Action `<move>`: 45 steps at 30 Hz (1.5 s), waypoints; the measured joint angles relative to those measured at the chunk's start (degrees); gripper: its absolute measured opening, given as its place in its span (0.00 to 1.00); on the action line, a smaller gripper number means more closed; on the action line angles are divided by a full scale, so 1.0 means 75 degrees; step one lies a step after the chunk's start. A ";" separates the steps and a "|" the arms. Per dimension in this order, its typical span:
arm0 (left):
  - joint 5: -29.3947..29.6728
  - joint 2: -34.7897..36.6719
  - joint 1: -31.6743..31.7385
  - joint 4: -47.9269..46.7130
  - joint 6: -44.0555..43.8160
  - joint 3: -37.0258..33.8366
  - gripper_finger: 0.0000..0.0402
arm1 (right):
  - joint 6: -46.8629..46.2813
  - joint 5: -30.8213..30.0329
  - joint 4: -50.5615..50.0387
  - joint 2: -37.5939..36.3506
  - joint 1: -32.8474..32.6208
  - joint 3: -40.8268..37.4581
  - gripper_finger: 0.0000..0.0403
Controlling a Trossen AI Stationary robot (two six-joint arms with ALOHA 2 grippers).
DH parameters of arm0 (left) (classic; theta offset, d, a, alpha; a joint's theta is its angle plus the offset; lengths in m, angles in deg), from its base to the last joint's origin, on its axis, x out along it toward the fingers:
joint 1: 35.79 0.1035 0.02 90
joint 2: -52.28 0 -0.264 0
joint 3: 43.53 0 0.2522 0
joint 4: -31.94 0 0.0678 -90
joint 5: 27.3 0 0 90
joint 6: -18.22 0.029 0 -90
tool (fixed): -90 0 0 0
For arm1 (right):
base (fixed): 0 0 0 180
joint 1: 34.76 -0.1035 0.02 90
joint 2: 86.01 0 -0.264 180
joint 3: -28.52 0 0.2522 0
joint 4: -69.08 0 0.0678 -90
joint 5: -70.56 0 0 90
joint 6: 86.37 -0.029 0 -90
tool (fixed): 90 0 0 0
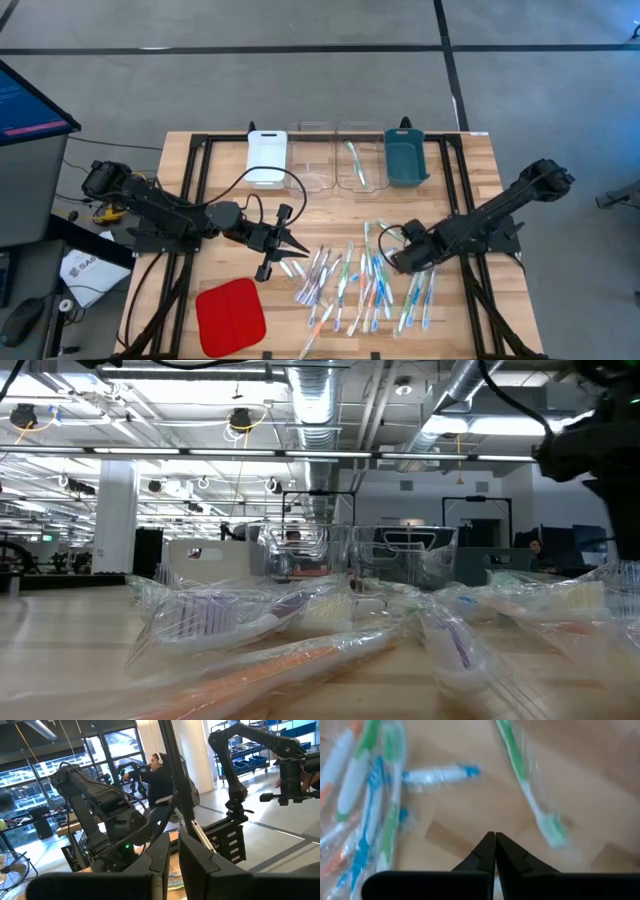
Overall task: Pick & Place Toothbrushes
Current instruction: Put the green tooth brush into the right transparent bin
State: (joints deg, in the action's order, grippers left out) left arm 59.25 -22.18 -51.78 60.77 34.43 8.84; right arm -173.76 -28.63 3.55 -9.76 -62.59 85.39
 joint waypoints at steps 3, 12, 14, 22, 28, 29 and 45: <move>0.0002 0.0000 0.0000 0.0002 0.0000 0.0000 0.08 | 0.0614 -0.0027 0.0220 0.0000 0.0301 0.0000 0.02; 0.0000 0.0000 0.0000 0.0002 0.0000 0.0000 0.08 | 0.3251 -0.0380 0.0592 0.0000 0.0851 0.0000 0.02; 0.0000 0.0000 0.0000 0.0006 0.0000 0.0000 0.08 | 0.3330 -0.0386 0.0590 0.0000 0.0944 0.0000 0.02; 0.0001 0.0000 0.0000 0.0050 0.0000 0.0000 0.08 | 0.4219 -0.0461 0.0594 0.0000 0.1203 0.0000 0.02; 0.0000 -0.0003 0.0000 0.0047 0.0000 0.0000 0.08 | 0.4252 -0.0593 0.0598 0.0000 0.1294 0.0000 0.02; 0.0000 0.0000 0.0000 0.0047 0.0000 0.0000 0.08 | 0.4251 -0.0632 0.0598 0.0000 0.1291 0.0000 0.02; 0.0000 0.0000 0.0000 0.0032 -0.0017 0.0000 0.08 | 0.0729 0.0021 0.0544 0.0002 0.0300 0.0000 0.02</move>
State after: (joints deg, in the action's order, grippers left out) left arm 59.25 -22.18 -51.78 61.01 34.30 8.84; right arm -168.29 -28.47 7.63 -9.74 -60.34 85.39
